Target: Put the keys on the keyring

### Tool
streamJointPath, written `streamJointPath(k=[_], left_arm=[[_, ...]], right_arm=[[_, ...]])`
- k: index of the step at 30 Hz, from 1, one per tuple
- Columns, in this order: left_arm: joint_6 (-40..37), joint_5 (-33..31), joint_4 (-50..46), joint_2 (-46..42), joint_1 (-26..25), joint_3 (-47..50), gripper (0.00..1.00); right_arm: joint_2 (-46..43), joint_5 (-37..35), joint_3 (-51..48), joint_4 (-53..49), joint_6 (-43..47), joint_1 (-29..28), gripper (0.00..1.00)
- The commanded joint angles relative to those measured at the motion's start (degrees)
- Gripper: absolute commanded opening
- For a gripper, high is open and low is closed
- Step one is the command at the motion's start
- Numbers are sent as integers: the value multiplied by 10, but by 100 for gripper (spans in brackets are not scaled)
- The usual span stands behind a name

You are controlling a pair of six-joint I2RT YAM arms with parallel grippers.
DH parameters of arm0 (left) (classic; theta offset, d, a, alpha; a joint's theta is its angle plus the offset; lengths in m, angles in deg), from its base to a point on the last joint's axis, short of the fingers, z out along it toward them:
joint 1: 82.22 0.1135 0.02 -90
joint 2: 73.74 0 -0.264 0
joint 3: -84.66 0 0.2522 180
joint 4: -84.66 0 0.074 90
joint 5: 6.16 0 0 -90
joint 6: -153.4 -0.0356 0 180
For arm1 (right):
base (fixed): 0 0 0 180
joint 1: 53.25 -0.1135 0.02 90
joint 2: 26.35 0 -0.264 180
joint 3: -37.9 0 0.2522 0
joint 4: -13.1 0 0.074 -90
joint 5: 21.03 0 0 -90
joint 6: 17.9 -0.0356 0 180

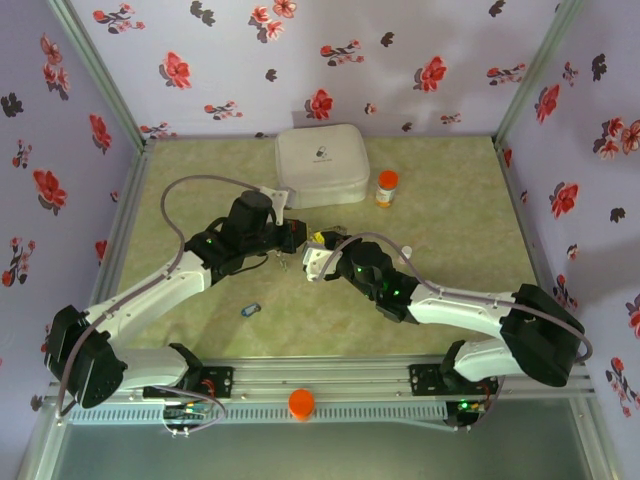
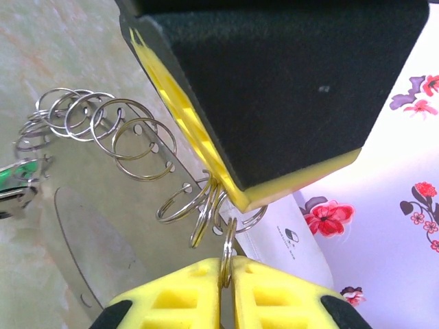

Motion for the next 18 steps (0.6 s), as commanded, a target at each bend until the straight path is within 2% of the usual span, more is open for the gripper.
streamJointPath(k=[1, 6, 9, 13, 16, 18], left_arm=[[8, 10, 10, -16, -4, -17, 0], [9, 13, 10, -15, -4, -17, 0], [10, 13, 10, -15, -4, -16, 2], [5, -3, 10, -22, -4, -8, 39], [-8, -39, 10, -39, -4, 4, 52], [-19, -69, 17, -58, -5, 19, 56]], right_arm=[[-10, 1, 12, 6, -9, -4, 9], [-9, 3, 15, 3, -17, -4, 0], [-10, 4, 14, 10, -32, -3, 0], [-20, 17, 10, 15, -73, 3, 0], [-29, 25, 9, 8, -106, 12, 0], [-39, 42, 9, -6, -130, 20, 0]])
